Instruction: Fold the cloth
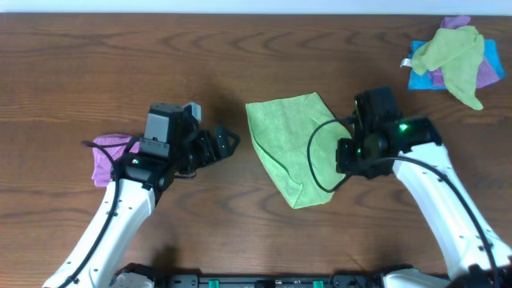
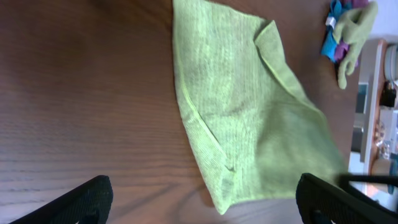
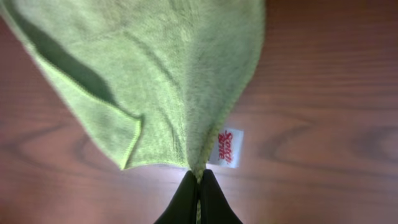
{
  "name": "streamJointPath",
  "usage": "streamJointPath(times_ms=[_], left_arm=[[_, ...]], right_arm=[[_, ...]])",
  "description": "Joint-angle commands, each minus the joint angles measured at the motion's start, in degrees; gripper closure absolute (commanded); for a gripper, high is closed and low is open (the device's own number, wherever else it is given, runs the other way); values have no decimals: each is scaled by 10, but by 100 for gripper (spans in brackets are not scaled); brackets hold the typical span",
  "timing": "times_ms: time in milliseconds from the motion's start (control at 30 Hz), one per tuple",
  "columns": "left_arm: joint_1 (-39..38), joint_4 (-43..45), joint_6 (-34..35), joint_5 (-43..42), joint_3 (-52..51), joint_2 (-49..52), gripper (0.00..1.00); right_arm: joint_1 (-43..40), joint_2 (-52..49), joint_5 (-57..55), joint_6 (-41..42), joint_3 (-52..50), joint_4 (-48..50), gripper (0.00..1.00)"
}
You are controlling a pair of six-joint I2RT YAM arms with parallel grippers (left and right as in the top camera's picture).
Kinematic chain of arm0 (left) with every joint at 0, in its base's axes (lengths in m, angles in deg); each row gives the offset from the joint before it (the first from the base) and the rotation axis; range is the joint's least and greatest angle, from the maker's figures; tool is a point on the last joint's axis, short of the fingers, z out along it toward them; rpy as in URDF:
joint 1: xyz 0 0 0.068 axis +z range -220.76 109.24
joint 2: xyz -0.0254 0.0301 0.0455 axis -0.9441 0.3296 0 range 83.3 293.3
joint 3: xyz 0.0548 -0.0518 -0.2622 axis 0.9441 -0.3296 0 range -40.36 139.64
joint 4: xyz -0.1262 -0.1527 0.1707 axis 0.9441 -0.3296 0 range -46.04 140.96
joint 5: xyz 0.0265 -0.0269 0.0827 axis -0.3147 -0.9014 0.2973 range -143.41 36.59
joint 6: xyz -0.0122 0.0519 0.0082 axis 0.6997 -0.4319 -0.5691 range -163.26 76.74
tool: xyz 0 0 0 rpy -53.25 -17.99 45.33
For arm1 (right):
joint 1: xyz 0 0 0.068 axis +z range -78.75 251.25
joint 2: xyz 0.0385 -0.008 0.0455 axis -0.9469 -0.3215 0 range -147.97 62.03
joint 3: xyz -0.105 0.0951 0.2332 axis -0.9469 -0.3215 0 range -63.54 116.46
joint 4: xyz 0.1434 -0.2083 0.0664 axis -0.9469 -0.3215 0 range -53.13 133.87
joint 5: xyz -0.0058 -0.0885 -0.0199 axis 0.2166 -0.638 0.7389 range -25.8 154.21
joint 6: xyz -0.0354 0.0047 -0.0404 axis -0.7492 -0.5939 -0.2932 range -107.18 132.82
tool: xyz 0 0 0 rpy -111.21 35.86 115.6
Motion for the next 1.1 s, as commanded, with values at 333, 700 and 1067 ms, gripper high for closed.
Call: streamJointPath(times_ms=[333, 700, 1067], left_arm=[[-92, 9, 71, -14, 11, 0, 4], [-105, 9, 86, -10, 11, 0, 4], [-105, 19, 86, -5, 11, 0, 4]], right_arm=[[-59, -1, -77, 35, -106, 120, 99], [-106, 0, -149, 47, -106, 95, 44], [-89, -5, -111, -106, -57, 167, 37]])
